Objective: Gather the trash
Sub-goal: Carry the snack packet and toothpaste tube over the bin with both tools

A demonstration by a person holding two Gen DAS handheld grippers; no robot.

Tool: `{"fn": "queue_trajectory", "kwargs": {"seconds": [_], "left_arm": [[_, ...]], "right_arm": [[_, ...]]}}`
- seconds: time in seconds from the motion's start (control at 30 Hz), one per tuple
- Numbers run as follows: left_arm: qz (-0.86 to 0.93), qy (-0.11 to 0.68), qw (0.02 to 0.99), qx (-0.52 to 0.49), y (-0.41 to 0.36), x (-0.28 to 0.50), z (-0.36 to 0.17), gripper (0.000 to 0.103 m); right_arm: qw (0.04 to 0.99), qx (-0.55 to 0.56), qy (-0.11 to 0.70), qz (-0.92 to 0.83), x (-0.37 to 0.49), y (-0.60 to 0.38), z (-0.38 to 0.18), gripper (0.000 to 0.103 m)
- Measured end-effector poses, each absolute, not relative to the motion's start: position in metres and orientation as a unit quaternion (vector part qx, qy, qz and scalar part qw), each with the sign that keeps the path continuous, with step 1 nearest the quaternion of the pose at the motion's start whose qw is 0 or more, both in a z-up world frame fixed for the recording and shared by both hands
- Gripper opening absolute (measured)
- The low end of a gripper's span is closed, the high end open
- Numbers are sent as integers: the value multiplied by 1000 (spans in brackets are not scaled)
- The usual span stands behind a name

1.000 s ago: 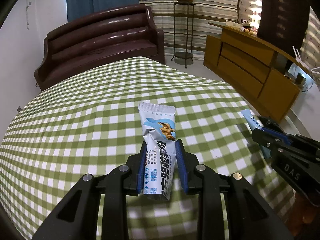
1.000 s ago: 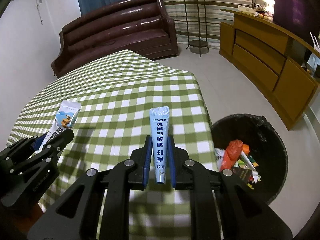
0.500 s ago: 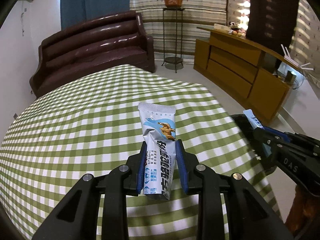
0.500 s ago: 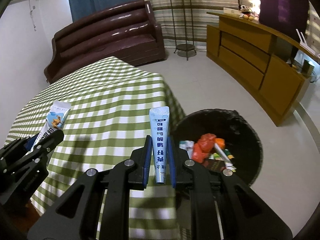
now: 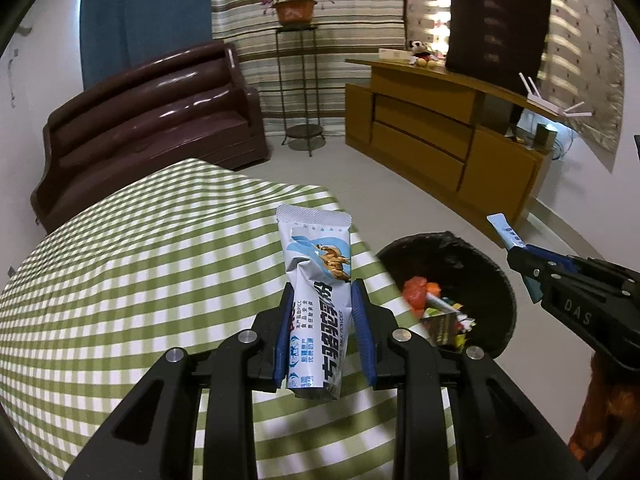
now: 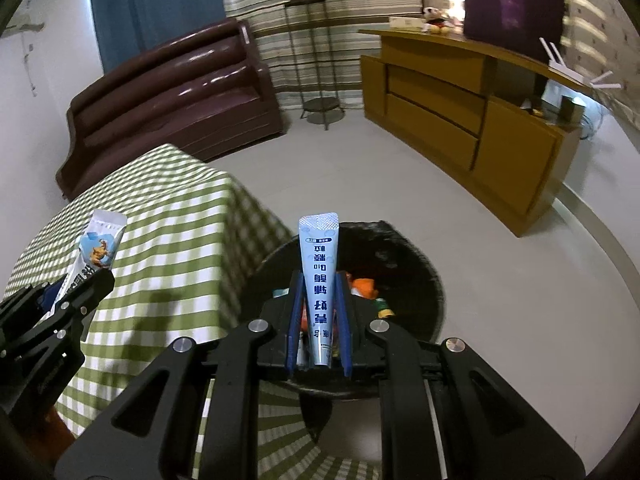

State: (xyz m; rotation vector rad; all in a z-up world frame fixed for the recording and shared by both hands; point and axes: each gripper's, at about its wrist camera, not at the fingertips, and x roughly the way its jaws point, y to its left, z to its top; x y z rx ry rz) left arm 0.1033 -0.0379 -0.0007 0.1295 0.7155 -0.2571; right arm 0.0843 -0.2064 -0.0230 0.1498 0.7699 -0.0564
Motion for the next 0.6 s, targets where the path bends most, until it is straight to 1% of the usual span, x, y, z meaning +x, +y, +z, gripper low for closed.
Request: {"fn": "queue_trajectory", "kwargs": {"seconds": [0.2,0.6], "left_arm": [[-146,346,924,71,-66,114,-4,29],[-161,356,917,79,-92,132,-21,29]], "right_arm": [[924,83,371,-45,84,-224,-24,16],[922,83,374,-54,96,-233,-34,16]]}}
